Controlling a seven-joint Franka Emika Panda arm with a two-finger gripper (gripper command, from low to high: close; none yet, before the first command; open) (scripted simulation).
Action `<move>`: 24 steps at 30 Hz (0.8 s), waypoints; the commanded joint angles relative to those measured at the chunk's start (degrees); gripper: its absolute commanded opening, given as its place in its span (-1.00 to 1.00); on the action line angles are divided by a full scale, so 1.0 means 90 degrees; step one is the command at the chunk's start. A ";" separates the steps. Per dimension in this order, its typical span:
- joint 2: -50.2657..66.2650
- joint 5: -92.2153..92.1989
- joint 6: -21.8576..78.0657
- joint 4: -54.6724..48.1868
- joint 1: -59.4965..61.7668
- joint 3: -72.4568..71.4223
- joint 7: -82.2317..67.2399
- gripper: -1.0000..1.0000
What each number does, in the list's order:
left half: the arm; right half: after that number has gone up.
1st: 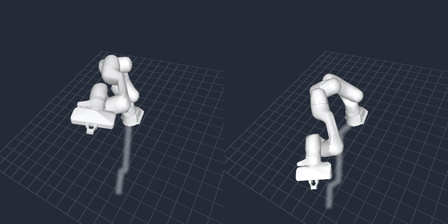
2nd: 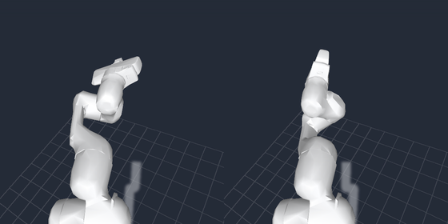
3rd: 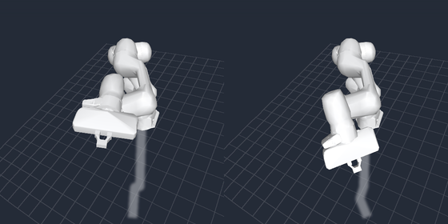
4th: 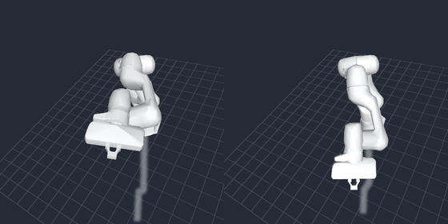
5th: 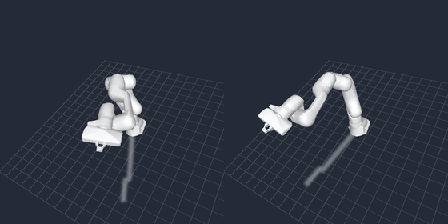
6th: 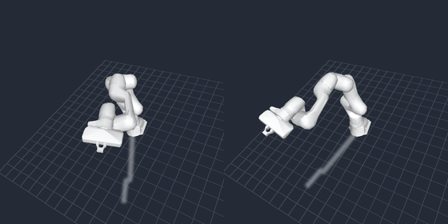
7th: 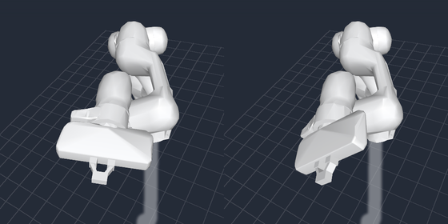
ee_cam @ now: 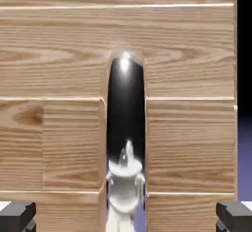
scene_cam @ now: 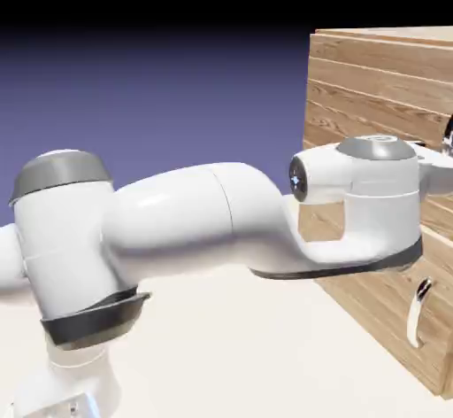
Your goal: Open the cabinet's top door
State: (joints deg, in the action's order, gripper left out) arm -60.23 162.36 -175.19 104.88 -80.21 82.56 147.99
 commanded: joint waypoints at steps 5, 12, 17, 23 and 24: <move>0.0085 -0.0091 0.0577 0.0922 0.0829 -0.0449 0.0122 -1.00; 0.0189 -0.0463 0.1578 0.2533 0.2399 -0.1408 0.0277 -1.00; 0.0141 -0.0929 0.2261 0.3641 0.3552 -0.2236 0.0284 -1.00; -0.0164 -0.1795 0.3091 0.4965 0.4936 -0.3430 0.0134 -1.00; -0.0250 -0.1987 0.3237 0.5191 0.5165 -0.3660 0.0089 -1.00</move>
State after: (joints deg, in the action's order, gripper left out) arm -62.48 144.56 -146.12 151.59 -33.73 49.62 148.81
